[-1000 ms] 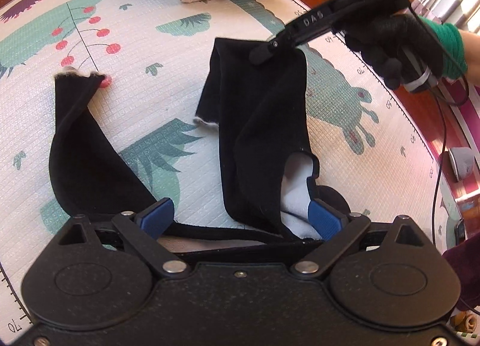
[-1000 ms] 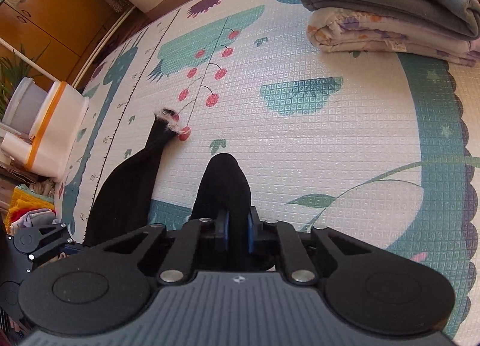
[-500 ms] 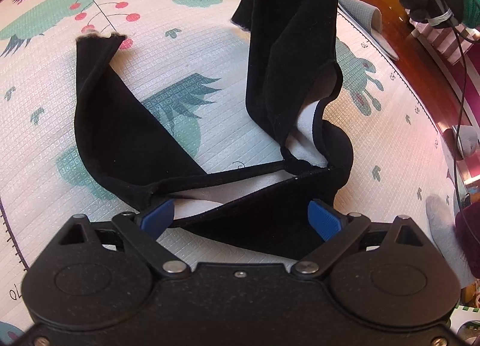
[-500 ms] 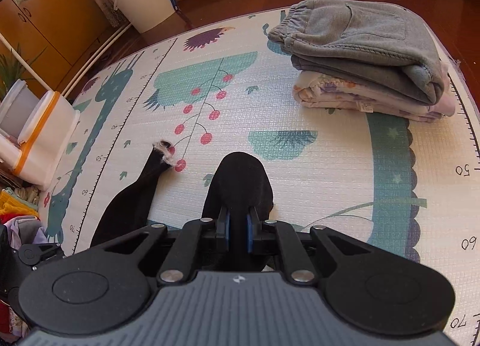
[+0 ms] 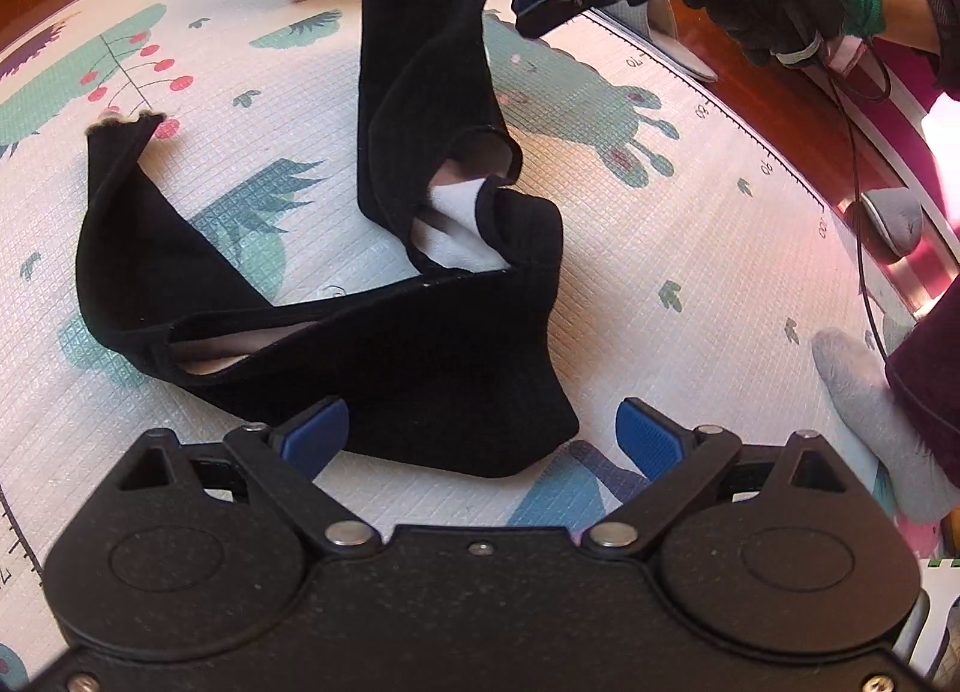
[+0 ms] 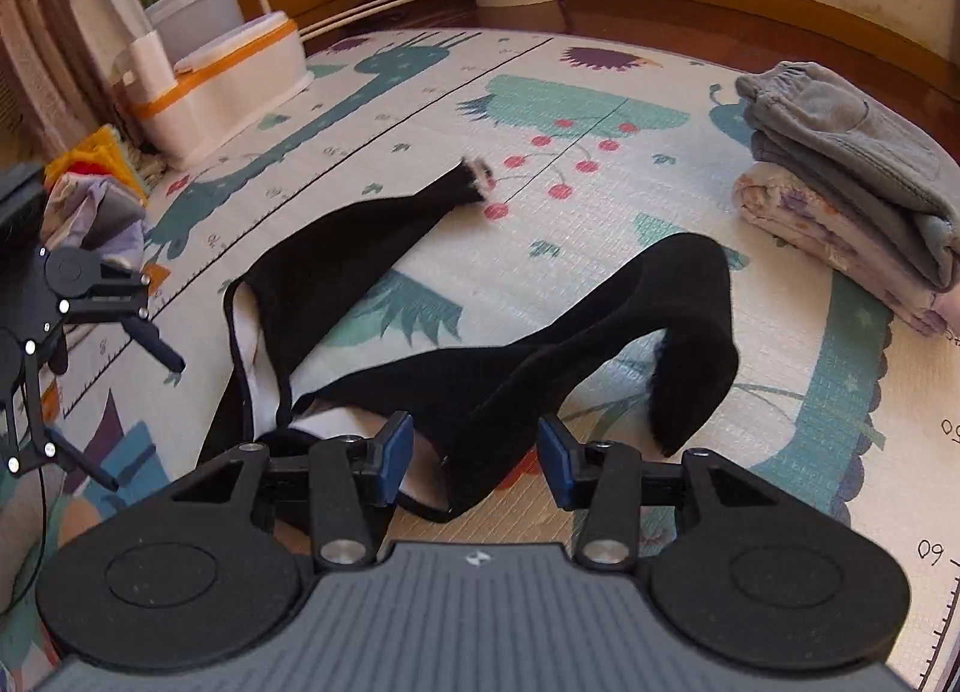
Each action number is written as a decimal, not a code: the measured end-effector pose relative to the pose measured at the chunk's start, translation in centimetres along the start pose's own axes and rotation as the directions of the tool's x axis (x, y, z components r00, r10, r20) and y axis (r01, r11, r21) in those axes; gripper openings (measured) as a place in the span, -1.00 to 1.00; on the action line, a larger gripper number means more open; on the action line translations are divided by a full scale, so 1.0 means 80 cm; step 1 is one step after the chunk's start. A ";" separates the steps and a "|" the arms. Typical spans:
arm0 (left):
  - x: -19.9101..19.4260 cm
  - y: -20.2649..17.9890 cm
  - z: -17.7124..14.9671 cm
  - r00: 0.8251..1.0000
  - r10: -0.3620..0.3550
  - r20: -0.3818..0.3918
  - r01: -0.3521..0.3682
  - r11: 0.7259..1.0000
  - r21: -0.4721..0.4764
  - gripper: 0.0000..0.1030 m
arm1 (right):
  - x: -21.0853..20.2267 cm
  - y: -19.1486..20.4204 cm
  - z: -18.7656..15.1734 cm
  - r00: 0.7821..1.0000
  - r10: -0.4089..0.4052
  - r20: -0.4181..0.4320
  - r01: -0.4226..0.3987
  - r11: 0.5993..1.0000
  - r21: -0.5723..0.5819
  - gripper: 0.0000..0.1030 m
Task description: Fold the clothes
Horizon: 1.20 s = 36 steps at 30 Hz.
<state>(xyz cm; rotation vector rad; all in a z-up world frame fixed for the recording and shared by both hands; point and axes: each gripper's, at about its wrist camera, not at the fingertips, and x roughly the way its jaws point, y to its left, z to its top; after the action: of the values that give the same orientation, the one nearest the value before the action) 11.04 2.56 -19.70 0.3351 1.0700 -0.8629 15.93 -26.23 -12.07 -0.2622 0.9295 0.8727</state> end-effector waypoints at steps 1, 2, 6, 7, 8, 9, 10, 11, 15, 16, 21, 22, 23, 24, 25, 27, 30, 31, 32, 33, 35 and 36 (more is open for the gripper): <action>0.006 -0.013 -0.003 1.000 0.013 0.001 -0.013 0.999 0.036 0.89 | 0.012 0.021 -0.010 0.999 0.001 -0.037 -0.003 0.998 -0.069 -0.04; 0.014 -0.024 -0.005 0.999 0.039 0.002 -0.039 0.997 0.073 0.89 | 0.023 0.038 -0.018 0.998 -0.013 -0.060 0.005 0.991 -0.134 -0.03; 0.041 -0.063 -0.017 0.989 0.146 0.032 -0.150 0.961 0.233 0.89 | 0.053 0.091 -0.047 0.993 -0.067 -0.097 0.028 0.935 -0.355 0.10; 0.048 -0.069 -0.021 0.985 0.166 0.040 -0.171 0.949 0.265 0.89 | 0.056 0.100 -0.051 0.993 -0.070 -0.092 0.030 0.923 -0.384 0.18; 0.054 -0.075 -0.024 0.981 0.186 0.049 -0.192 0.936 0.296 0.89 | 0.059 0.105 -0.054 0.993 -0.081 -0.083 0.041 0.916 -0.398 0.23; 0.059 -0.079 -0.027 0.977 0.203 0.057 -0.211 0.927 0.309 0.89 | 0.061 0.110 -0.056 0.993 -0.093 -0.072 0.056 0.911 -0.409 0.32; 0.064 -0.081 -0.031 0.973 0.223 0.065 -0.233 0.921 0.313 0.89 | 0.064 0.113 -0.059 0.992 -0.103 -0.067 0.066 0.908 -0.414 0.36; 0.070 -0.082 -0.034 0.967 0.245 0.071 -0.255 0.914 0.315 0.89 | 0.067 0.115 -0.062 0.992 -0.111 -0.062 0.075 0.906 -0.417 0.36; 0.082 -0.085 -0.046 0.943 0.310 0.121 -0.333 0.887 0.320 0.89 | 0.072 0.126 -0.070 0.992 -0.125 -0.022 0.100 0.878 -0.468 0.36; 0.081 -0.085 -0.047 0.939 0.316 0.135 -0.343 0.883 0.319 0.89 | 0.072 0.127 -0.070 0.992 -0.128 -0.011 0.107 0.871 -0.479 0.36; 0.078 -0.085 -0.044 0.943 0.303 0.139 -0.333 0.883 0.332 0.41 | 0.070 0.124 -0.063 0.991 -0.134 0.013 0.124 0.870 -0.477 -0.42; 0.078 -0.083 -0.043 0.945 0.297 0.136 -0.327 0.885 0.333 0.33 | 0.067 0.121 -0.059 0.991 -0.133 0.016 0.125 0.874 -0.469 -0.51; 0.078 -0.081 -0.042 0.947 0.293 0.134 -0.321 0.887 0.333 0.10 | 0.064 0.118 -0.054 0.991 -0.132 0.019 0.126 0.878 -0.462 -0.56; 0.077 -0.078 -0.040 0.950 0.283 0.128 -0.310 0.891 0.330 -0.10 | 0.058 0.117 -0.051 0.991 -0.135 0.022 0.129 0.875 -0.467 -0.60; 0.076 -0.077 -0.039 0.952 0.281 0.121 -0.306 0.894 0.327 -0.24 | 0.052 0.116 -0.048 0.990 -0.139 0.023 0.133 0.870 -0.475 -0.62; 0.074 -0.076 -0.040 0.952 0.284 0.113 -0.305 0.893 0.331 -0.47 | 0.039 0.117 -0.047 0.989 -0.149 0.020 0.139 0.853 -0.504 -0.64; 0.063 -0.082 -0.043 0.962 0.244 0.125 -0.274 0.885 0.375 -0.58 | 0.019 0.125 -0.053 0.985 -0.172 0.002 0.141 0.803 -0.579 -0.67; 0.059 -0.087 -0.045 0.964 0.229 0.132 -0.263 0.879 0.398 -0.60 | 0.014 0.130 -0.060 0.983 -0.181 -0.012 0.136 0.781 -0.609 -0.67; 0.054 -0.092 -0.046 0.967 0.214 0.139 -0.253 0.872 0.420 -0.61 | 0.009 0.135 -0.068 0.981 -0.190 -0.028 0.128 0.757 -0.641 -0.67; 0.051 -0.097 -0.048 0.970 0.197 0.141 -0.240 0.864 0.442 -0.62 | 0.004 0.140 -0.075 0.979 -0.200 -0.044 0.119 0.732 -0.671 -0.68; 0.044 -0.109 -0.052 0.978 0.156 0.138 -0.204 0.852 0.482 -0.63 | -0.001 0.152 -0.093 0.975 -0.204 -0.085 0.083 0.692 -0.717 -0.68; 0.042 -0.114 -0.054 0.981 0.138 0.133 -0.187 0.849 0.494 -0.63 | -0.001 0.159 -0.103 0.972 -0.206 -0.110 0.059 0.672 -0.738 -0.68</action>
<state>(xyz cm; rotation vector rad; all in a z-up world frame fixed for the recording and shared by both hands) 2.18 -2.07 -23.21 0.8086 0.7012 -0.9889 1.43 -22.63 -14.91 -1.1219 0.6689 1.0675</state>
